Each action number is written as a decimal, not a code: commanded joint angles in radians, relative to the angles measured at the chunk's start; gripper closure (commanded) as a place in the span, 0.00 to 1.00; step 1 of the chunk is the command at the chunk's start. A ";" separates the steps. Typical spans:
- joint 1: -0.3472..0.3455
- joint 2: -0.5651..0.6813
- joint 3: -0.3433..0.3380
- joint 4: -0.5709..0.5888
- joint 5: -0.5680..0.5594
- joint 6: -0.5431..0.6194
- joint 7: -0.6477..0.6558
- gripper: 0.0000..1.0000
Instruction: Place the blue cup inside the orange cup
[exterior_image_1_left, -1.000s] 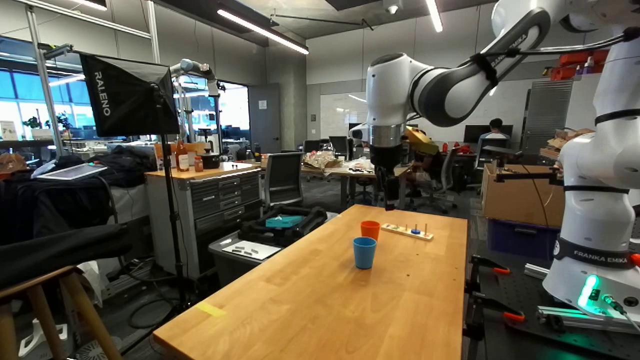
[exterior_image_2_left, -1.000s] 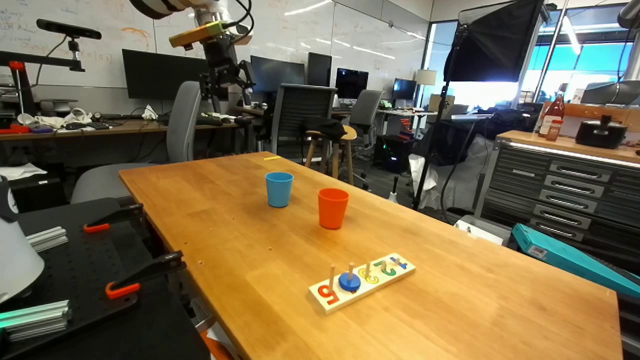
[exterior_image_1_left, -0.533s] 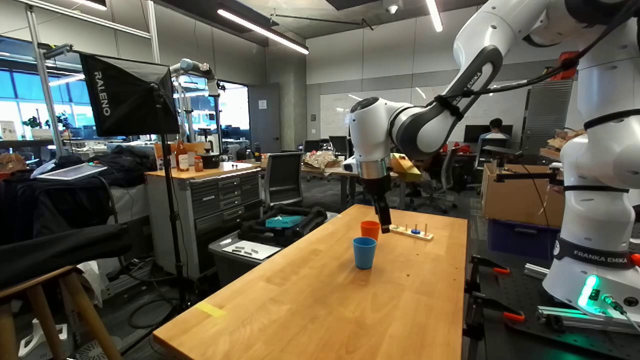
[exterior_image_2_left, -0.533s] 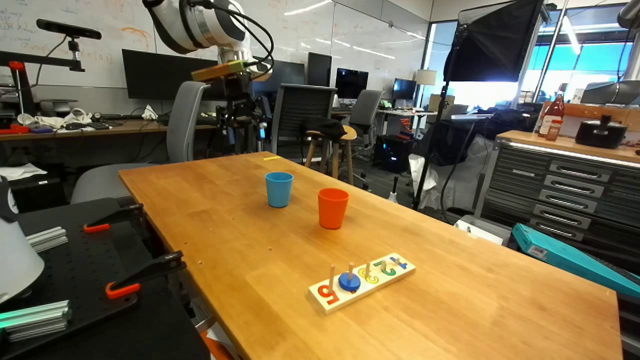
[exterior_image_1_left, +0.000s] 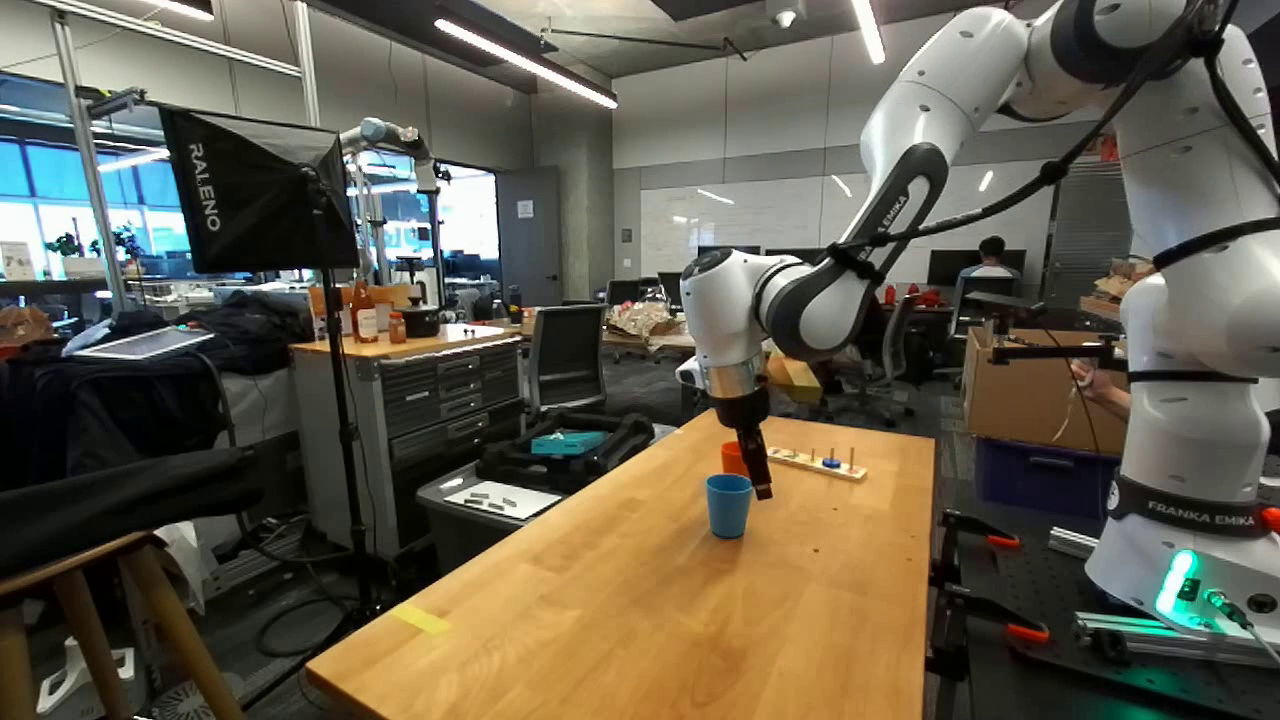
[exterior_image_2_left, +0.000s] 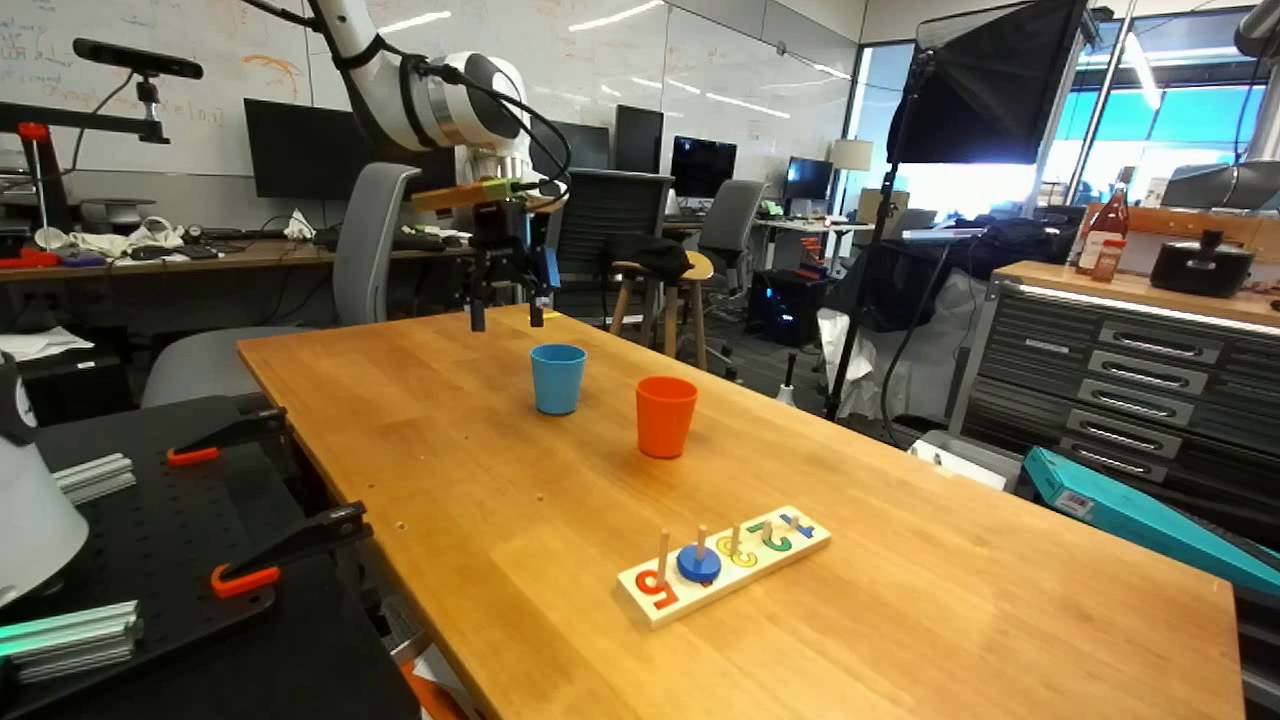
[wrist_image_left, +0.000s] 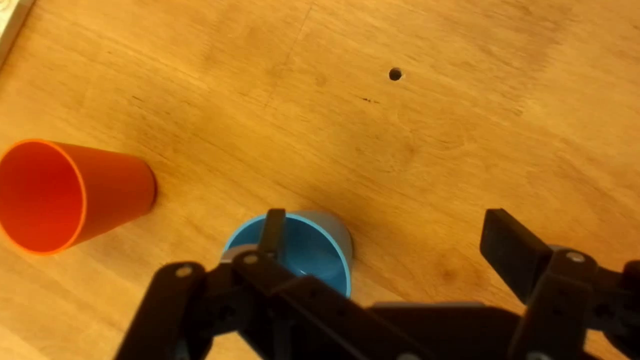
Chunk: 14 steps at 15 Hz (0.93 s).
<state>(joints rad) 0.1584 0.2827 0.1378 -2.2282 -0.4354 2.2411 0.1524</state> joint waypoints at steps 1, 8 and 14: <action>0.029 0.087 -0.031 0.052 -0.009 0.040 0.041 0.00; 0.066 0.193 -0.062 0.149 0.011 0.105 0.081 0.00; 0.080 0.245 -0.084 0.207 0.014 0.108 0.095 0.44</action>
<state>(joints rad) 0.2127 0.4811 0.0846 -2.0700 -0.4357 2.3452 0.2293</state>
